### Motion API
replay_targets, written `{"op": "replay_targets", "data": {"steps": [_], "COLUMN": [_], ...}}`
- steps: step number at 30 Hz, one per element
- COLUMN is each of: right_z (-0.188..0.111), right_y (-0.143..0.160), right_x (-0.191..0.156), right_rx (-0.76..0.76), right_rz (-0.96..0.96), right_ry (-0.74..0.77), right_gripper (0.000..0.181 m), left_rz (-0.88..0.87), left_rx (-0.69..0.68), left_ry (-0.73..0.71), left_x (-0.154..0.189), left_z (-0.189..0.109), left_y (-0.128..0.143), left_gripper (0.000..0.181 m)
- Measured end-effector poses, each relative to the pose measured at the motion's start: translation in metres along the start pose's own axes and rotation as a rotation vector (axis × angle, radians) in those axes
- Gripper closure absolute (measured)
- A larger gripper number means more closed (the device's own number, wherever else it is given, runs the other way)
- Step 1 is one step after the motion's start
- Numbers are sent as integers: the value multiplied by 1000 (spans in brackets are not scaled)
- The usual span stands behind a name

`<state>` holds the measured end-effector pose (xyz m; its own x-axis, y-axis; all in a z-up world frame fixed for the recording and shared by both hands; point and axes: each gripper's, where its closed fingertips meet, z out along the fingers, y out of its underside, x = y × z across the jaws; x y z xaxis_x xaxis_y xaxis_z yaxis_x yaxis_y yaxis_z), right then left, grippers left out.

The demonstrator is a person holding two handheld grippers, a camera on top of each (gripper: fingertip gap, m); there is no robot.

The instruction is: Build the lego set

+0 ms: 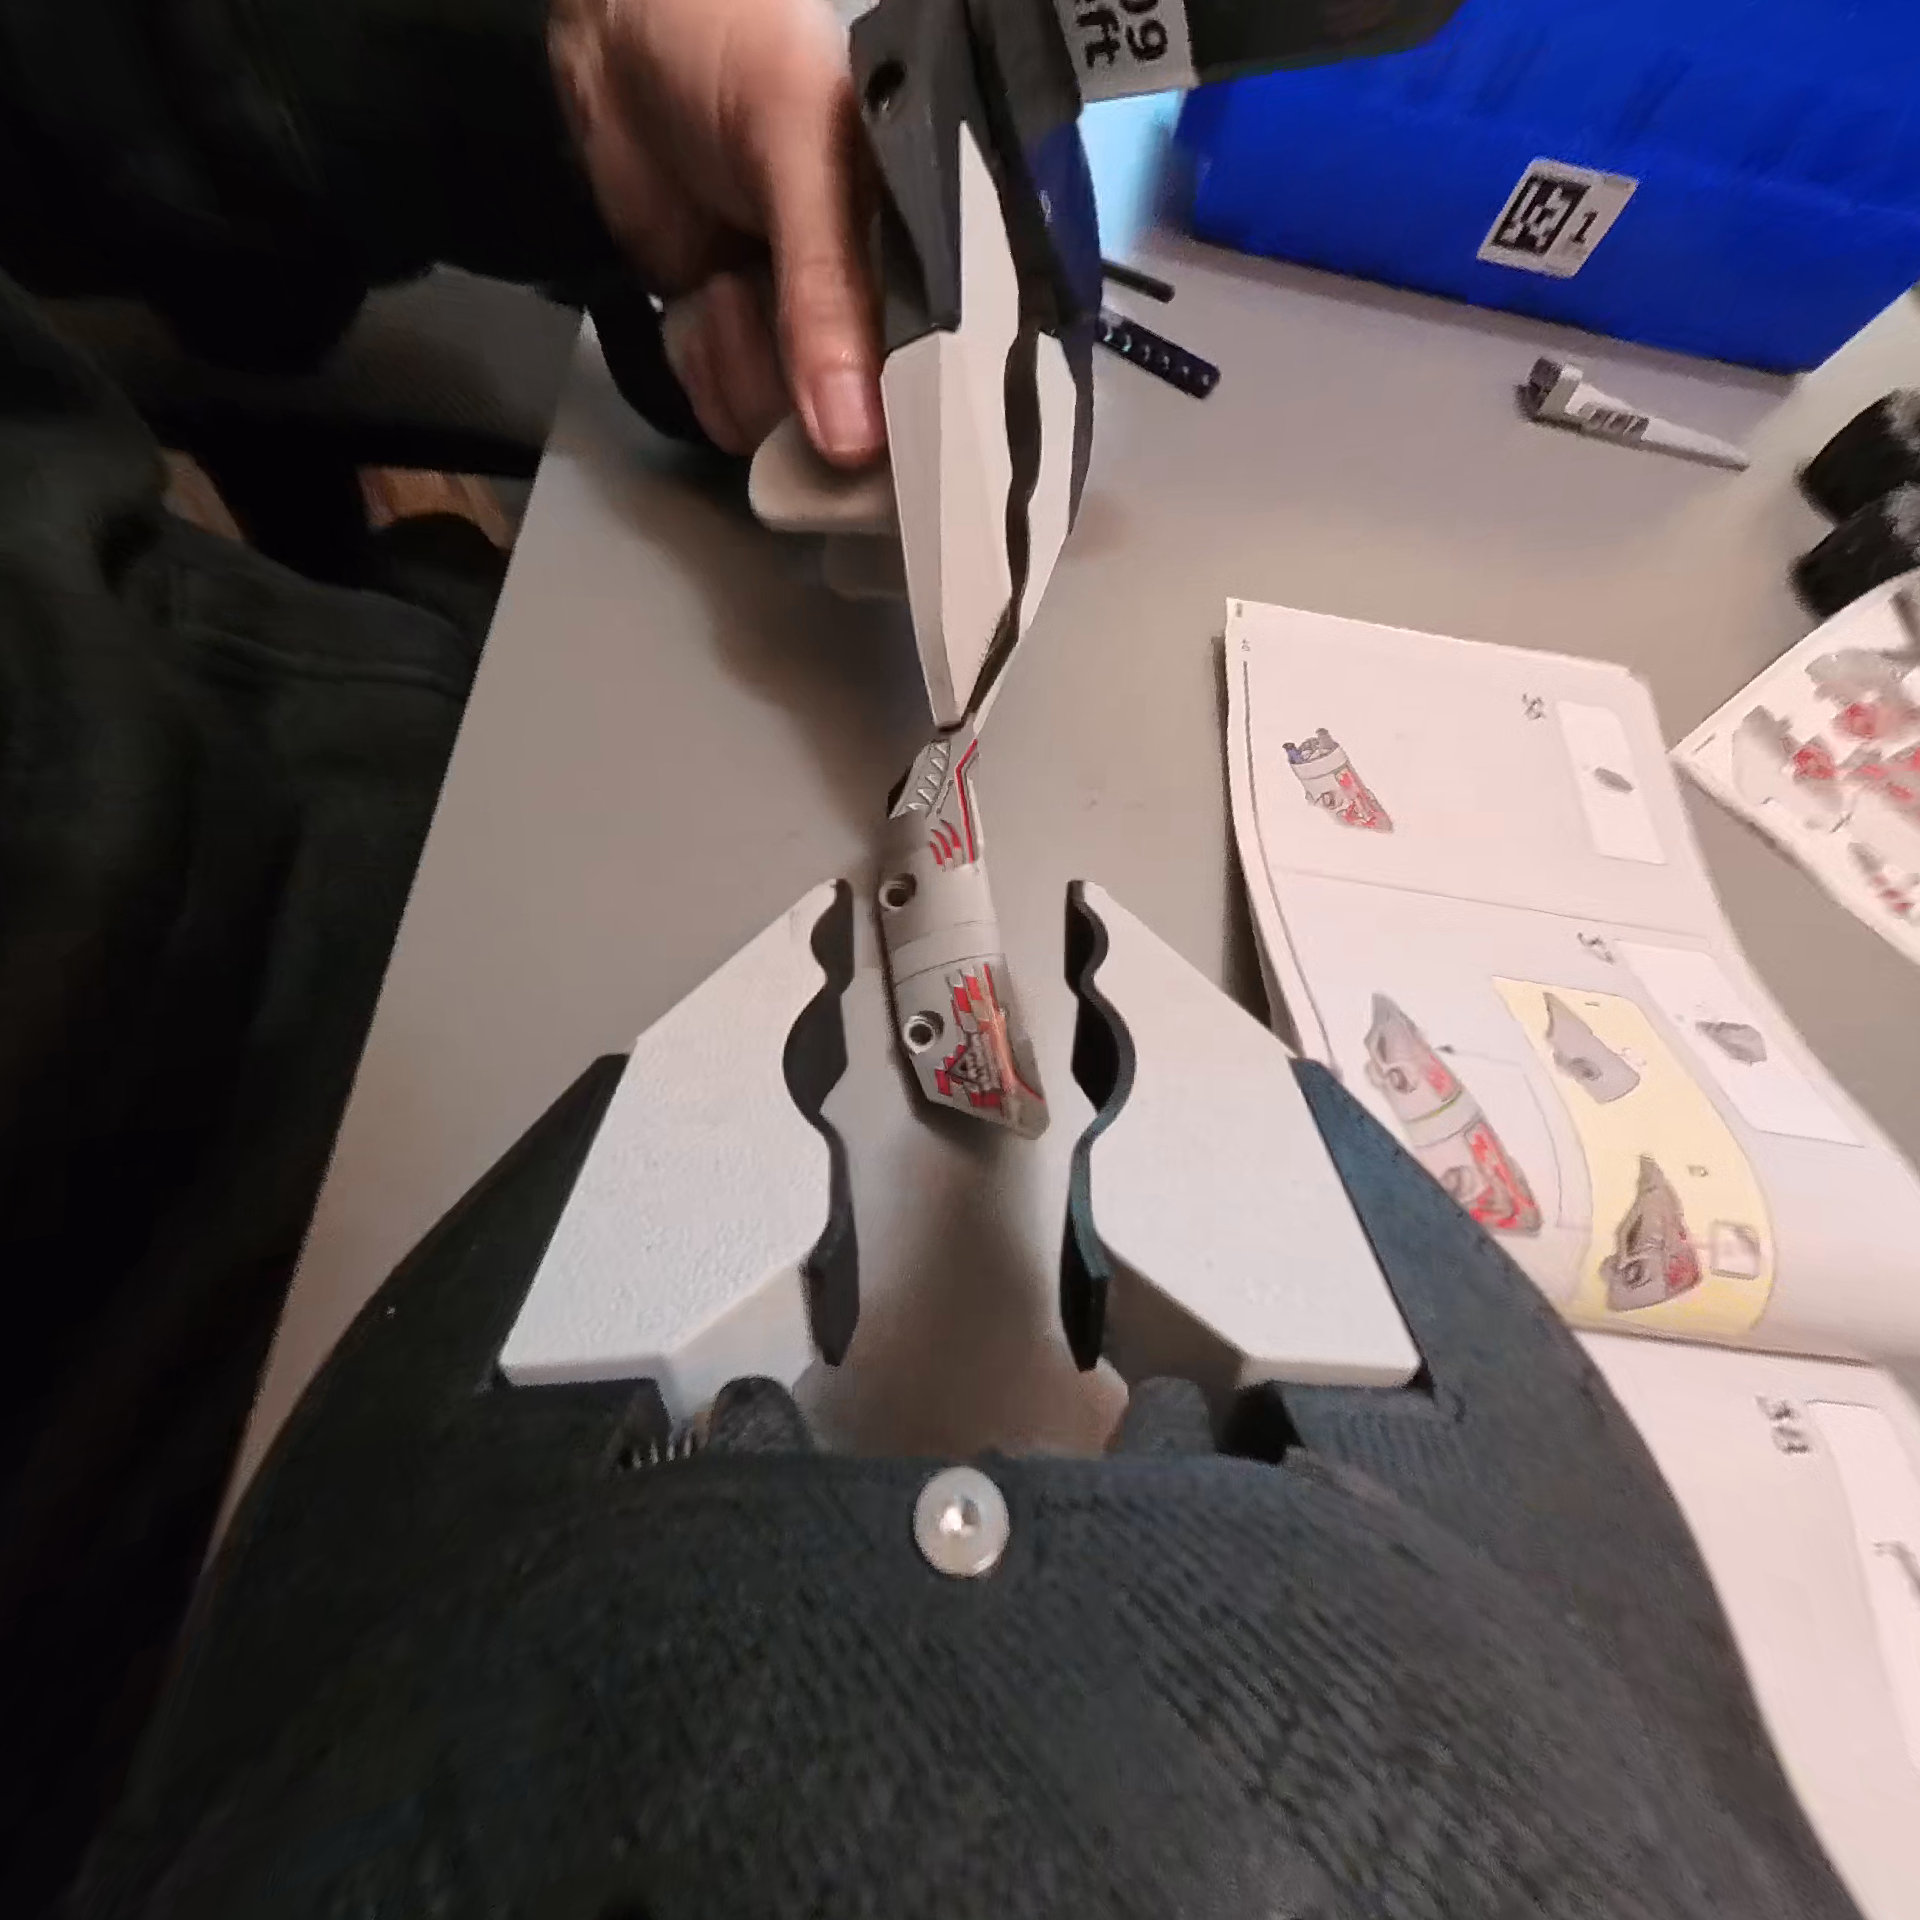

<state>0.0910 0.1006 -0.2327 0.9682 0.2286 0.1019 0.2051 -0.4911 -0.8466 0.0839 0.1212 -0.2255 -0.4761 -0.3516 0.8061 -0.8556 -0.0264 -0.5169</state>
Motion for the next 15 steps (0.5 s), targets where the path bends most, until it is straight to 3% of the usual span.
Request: {"op": "replay_targets", "data": {"steps": [1, 3, 8, 15], "right_z": [-2, -4, -6, 0], "right_y": [1, 0, -9, -1], "right_x": [0, 3, -1, 2], "right_rx": [-6, -6, 58, 20], "right_rz": [48, 155, 340, 428], "right_ry": [-18, -21, -112, -101], "right_gripper": [141, 142, 166, 168], "left_rz": [7, 33, 83, 64], "left_rx": [4, 4, 16, 29], "left_ry": [-3, -10, -37, -24], "left_x": [-1, 0, -2, -4], "left_z": [0, 0, -1, -3], "left_y": [-1, 0, 0, 3], "left_gripper": [181, 181, 181, 181]}}
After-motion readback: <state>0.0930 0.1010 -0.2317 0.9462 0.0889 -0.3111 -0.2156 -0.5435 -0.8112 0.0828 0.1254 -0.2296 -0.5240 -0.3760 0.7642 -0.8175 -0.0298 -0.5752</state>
